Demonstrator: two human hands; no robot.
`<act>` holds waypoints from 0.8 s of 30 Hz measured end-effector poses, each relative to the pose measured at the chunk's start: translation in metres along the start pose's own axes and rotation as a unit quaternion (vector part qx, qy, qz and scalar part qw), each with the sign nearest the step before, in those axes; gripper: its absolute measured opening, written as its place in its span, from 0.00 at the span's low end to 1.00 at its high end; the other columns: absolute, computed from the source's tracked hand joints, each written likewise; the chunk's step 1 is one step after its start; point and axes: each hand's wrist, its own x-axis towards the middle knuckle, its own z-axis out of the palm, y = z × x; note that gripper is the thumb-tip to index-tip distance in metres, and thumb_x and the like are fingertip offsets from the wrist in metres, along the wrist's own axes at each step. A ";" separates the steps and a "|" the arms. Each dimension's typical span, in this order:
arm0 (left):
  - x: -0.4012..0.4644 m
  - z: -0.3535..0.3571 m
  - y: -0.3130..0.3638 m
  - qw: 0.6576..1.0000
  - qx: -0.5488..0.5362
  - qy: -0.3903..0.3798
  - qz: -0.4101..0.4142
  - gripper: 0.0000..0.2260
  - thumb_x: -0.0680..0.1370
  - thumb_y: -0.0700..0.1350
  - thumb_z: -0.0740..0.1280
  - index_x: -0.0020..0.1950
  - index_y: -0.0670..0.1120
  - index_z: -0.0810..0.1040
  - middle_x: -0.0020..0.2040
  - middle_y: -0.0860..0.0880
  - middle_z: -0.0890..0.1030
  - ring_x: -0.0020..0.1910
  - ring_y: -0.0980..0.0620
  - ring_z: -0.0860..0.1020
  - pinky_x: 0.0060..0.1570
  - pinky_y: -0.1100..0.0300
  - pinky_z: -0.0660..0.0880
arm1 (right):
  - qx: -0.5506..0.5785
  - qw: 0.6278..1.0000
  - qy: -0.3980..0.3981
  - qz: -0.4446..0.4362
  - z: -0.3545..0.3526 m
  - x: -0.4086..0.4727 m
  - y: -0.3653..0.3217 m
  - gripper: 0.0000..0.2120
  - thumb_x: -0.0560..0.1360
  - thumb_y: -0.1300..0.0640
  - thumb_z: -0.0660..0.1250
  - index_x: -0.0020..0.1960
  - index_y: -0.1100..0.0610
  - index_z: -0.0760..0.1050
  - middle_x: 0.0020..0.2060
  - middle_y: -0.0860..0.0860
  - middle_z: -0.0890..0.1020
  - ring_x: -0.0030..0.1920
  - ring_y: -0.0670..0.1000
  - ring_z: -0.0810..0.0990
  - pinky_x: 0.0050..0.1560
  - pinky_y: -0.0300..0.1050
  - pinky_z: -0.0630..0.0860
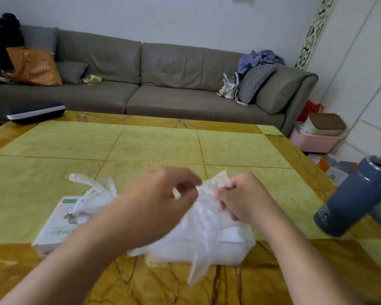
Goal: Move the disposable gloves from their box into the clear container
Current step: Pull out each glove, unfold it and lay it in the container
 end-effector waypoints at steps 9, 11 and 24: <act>0.037 0.064 -0.028 0.949 0.137 -0.253 -0.126 0.13 0.83 0.45 0.61 0.63 0.53 0.82 0.59 0.53 0.83 0.58 0.51 0.80 0.61 0.55 0.78 | -0.194 0.980 0.037 -0.019 0.004 0.010 0.017 0.15 0.76 0.58 0.74 0.34 0.59 0.73 0.30 0.53 0.81 0.25 0.52 0.76 0.26 0.49 0.73; 0.042 0.063 -0.029 0.946 0.136 -0.266 -0.128 0.13 0.83 0.48 0.64 0.66 0.56 0.80 0.60 0.55 0.82 0.60 0.52 0.79 0.63 0.55 0.76 | -0.235 0.970 0.051 -0.022 0.005 0.010 0.016 0.16 0.75 0.59 0.74 0.33 0.56 0.71 0.29 0.50 0.77 0.26 0.52 0.74 0.27 0.44 0.71; 0.054 0.067 -0.033 0.913 0.216 -0.320 -0.129 0.18 0.75 0.49 0.74 0.63 0.59 0.76 0.54 0.56 0.81 0.52 0.51 0.82 0.52 0.55 0.81 | -0.299 0.943 0.109 -0.098 -0.008 -0.016 -0.014 0.12 0.76 0.56 0.73 0.45 0.54 0.69 0.40 0.48 0.75 0.37 0.52 0.77 0.31 0.47 0.71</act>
